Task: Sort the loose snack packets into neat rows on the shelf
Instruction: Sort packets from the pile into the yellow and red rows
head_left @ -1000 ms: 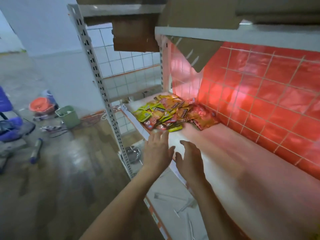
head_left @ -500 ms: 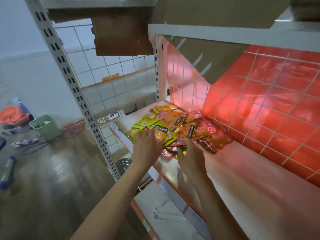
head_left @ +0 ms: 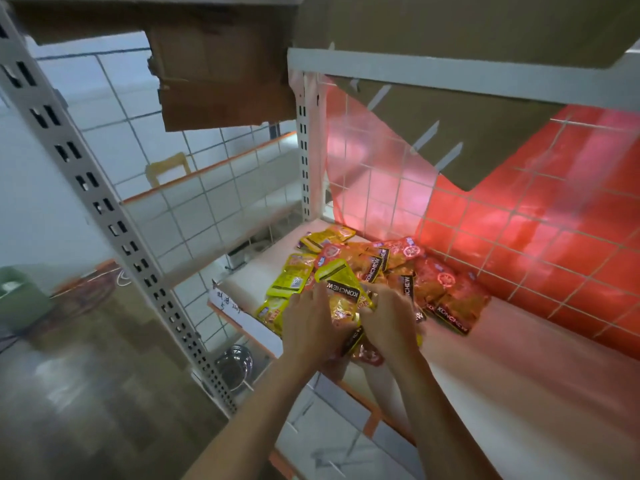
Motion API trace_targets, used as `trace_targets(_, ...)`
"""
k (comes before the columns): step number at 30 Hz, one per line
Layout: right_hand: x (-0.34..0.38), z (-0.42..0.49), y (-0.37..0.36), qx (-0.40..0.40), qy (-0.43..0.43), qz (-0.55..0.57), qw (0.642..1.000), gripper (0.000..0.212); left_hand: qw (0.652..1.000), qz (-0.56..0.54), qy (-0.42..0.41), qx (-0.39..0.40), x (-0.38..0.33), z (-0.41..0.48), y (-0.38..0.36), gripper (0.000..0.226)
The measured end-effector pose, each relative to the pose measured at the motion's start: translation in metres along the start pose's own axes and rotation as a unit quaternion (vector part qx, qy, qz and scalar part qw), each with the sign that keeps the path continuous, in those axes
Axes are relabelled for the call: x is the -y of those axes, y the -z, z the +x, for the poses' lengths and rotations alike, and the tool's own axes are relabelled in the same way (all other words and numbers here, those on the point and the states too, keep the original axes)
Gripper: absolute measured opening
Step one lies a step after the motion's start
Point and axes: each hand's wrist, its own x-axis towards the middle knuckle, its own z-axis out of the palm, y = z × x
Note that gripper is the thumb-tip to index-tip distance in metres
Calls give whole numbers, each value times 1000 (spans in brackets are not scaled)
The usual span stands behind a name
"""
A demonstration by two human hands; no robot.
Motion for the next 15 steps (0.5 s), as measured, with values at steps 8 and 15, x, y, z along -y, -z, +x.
trace_targets(8,-14,-7,35,-123,-83,142,979,27,968,-240,-36,-56,-26,12,20,54)
trace_targets(15,-54,-47,68,-264,-138,244,923,29,734,-645,59,204,-71,9,7,21)
